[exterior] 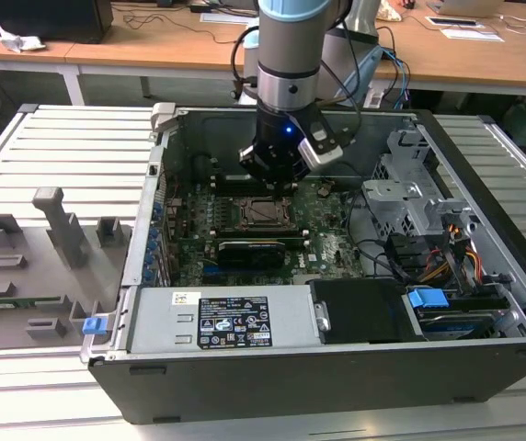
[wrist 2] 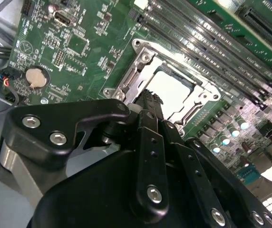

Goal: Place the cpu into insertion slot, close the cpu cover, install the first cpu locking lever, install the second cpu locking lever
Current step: 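Install the second cpu locking lever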

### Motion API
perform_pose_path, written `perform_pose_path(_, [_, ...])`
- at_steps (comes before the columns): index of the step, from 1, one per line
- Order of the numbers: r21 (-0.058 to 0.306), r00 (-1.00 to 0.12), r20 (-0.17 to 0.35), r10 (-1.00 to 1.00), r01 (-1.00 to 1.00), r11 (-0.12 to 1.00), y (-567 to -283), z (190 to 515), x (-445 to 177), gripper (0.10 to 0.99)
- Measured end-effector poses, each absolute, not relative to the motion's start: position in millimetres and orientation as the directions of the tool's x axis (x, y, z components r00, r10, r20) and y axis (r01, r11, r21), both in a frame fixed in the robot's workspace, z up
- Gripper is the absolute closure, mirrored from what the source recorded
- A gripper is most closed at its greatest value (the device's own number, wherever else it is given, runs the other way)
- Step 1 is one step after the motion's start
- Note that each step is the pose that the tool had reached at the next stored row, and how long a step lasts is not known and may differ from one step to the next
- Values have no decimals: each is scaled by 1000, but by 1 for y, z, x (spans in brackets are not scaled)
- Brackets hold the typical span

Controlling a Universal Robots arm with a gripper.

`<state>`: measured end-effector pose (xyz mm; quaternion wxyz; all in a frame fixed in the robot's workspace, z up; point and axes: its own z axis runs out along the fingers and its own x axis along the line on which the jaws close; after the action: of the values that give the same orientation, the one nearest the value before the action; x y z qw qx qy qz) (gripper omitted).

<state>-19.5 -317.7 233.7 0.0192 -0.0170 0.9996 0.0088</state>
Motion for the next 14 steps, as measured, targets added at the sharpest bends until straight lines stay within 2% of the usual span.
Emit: perform_pose_path(14, [16,-999,-34,-34,-34,999,-329,243,-19,980])
